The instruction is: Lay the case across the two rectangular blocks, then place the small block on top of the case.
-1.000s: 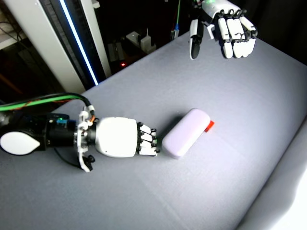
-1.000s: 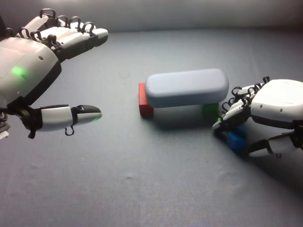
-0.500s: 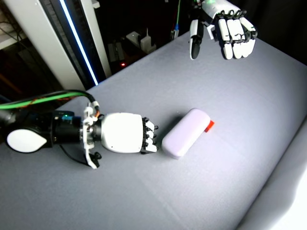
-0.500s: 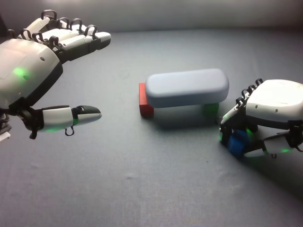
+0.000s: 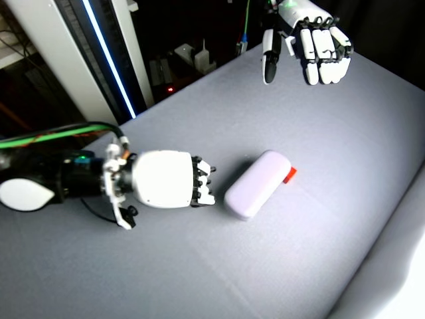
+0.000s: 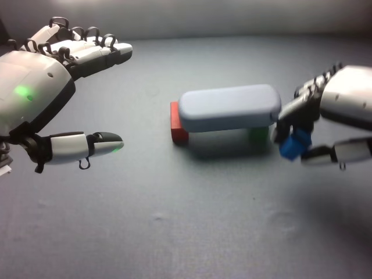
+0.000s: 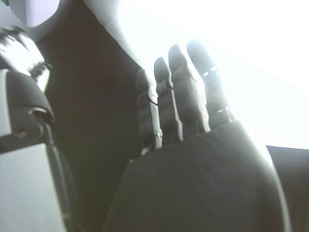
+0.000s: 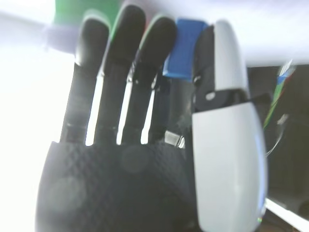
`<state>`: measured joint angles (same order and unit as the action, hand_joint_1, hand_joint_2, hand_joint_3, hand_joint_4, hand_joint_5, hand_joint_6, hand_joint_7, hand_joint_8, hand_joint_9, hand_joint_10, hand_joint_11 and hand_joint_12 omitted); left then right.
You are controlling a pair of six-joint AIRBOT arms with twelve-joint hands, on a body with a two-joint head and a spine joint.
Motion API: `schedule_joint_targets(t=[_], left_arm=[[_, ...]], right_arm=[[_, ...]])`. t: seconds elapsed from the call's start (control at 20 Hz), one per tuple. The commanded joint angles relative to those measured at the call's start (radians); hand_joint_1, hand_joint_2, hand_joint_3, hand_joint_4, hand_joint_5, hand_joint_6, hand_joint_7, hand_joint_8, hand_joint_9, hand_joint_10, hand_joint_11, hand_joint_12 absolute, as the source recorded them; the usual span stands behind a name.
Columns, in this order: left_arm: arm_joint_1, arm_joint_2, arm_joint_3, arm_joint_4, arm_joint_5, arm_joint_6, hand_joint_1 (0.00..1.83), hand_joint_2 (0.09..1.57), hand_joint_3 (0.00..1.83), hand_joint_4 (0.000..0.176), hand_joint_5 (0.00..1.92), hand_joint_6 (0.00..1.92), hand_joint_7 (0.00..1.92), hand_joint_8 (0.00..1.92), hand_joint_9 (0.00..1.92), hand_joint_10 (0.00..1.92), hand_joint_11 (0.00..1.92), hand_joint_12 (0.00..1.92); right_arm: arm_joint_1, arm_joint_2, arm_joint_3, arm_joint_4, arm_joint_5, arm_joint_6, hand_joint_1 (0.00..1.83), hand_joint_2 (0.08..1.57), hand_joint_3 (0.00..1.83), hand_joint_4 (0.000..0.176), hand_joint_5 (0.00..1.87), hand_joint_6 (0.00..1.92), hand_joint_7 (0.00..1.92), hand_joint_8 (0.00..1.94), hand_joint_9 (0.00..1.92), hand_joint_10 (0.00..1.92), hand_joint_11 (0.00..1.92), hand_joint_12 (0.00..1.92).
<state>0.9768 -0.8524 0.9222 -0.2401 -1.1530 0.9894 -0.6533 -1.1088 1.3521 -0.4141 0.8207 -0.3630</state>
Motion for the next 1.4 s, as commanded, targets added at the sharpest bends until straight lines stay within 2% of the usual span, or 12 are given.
schedule_joint_targets(t=[0.0,0.15,0.3,0.4,0.5,0.55,0.6,0.7,0.85,1.1,1.25,1.35], left_arm=[[-0.007,-0.003,0.002,0.013,-0.128,-0.006,0.94,0.94,0.00,0.026,0.41,0.00,0.38,0.00,0.39,0.00,0.00,1.05],[-0.005,-0.005,0.002,0.011,-0.131,-0.008,0.92,0.95,0.00,0.028,0.40,0.00,0.36,0.00,0.37,0.00,0.00,1.07],[-0.005,-0.007,0.004,0.011,-0.126,-0.008,0.94,0.94,0.00,0.006,0.41,0.00,0.38,0.00,0.40,0.01,0.00,1.12],[-0.005,-0.008,0.005,0.011,-0.125,-0.008,0.97,0.93,0.00,0.000,0.43,0.00,0.41,0.01,0.43,0.01,0.00,1.13],[-0.005,-0.008,0.005,0.012,-0.125,-0.009,0.96,0.93,0.00,0.010,0.41,0.00,0.39,0.00,0.44,0.01,0.00,1.19],[-0.005,-0.008,0.005,0.012,-0.125,-0.009,0.96,0.93,0.00,0.000,0.42,0.00,0.40,0.00,0.44,0.01,0.00,1.21],[-0.005,-0.008,0.005,0.012,-0.125,-0.009,0.96,0.93,0.00,0.000,0.42,0.00,0.40,0.00,0.44,0.01,0.00,1.21],[-0.005,-0.008,0.005,0.012,-0.124,-0.009,0.95,0.94,0.00,0.004,0.43,0.00,0.39,0.00,0.41,0.00,0.00,1.09],[-0.006,-0.009,0.006,0.012,-0.124,-0.009,0.96,0.94,0.00,0.007,0.44,0.00,0.39,0.00,0.43,0.01,0.00,1.13],[-0.006,-0.010,0.006,0.012,-0.122,-0.009,0.97,0.94,0.00,0.000,0.45,0.00,0.39,0.00,0.42,0.00,0.00,1.13],[-0.007,-0.011,0.007,0.013,-0.119,-0.009,0.94,0.95,0.00,0.000,0.43,0.00,0.39,0.00,0.44,0.01,0.00,1.18],[-0.010,-0.013,0.009,0.015,-0.116,-0.009,0.94,0.95,0.00,0.000,0.42,0.00,0.39,0.00,0.45,0.01,0.00,1.19]], right_arm=[[0.027,0.001,0.002,0.038,0.141,0.005,1.26,1.08,0.00,0.000,1.03,0.79,1.11,0.96,0.97,1.04,0.77,1.50],[0.091,0.001,0.032,0.039,0.142,0.005,1.25,1.08,0.00,0.000,1.08,0.73,1.02,1.09,0.88,1.18,0.75,1.52],[0.129,-0.011,0.052,0.038,0.141,0.005,1.24,1.07,0.00,0.034,1.10,0.80,1.07,0.89,0.67,0.88,0.01,1.46],[0.169,-0.034,0.080,0.027,0.116,0.005,1.25,1.06,0.00,0.002,1.04,0.91,1.19,0.67,1.06,0.74,0.75,1.43],[0.208,-0.052,0.100,0.003,0.077,0.005,1.26,1.04,0.00,0.000,1.05,0.85,1.28,0.54,1.15,0.66,0.79,1.29],[0.224,-0.061,0.111,-0.008,0.056,0.005,1.26,1.07,0.00,0.000,1.06,0.99,1.12,0.59,0.88,0.34,0.27,1.14],[0.230,-0.066,0.114,-0.011,0.049,0.005,1.26,1.07,0.00,0.000,1.06,0.99,1.12,0.59,0.88,0.34,0.27,1.14],[0.235,-0.068,0.118,-0.015,0.043,0.005,1.26,1.04,0.00,0.000,1.07,0.87,1.26,0.53,1.21,0.47,0.82,1.24],[0.246,-0.079,0.129,-0.023,0.026,0.005,1.27,1.03,0.00,0.000,1.10,0.70,1.25,0.68,1.14,0.86,0.87,1.42],[0.256,-0.092,0.143,-0.031,0.006,0.005,1.27,1.03,0.00,0.000,1.10,0.73,1.26,0.61,1.10,0.79,0.78,1.38],[0.263,-0.103,0.154,-0.039,-0.013,0.005,1.29,1.03,0.00,0.000,1.25,0.32,1.15,0.95,1.05,1.16,0.86,1.58],[0.271,-0.118,0.167,-0.050,-0.037,0.005,1.22,1.02,0.00,0.000,1.23,0.51,1.15,1.00,1.12,1.34,0.97,1.71]])
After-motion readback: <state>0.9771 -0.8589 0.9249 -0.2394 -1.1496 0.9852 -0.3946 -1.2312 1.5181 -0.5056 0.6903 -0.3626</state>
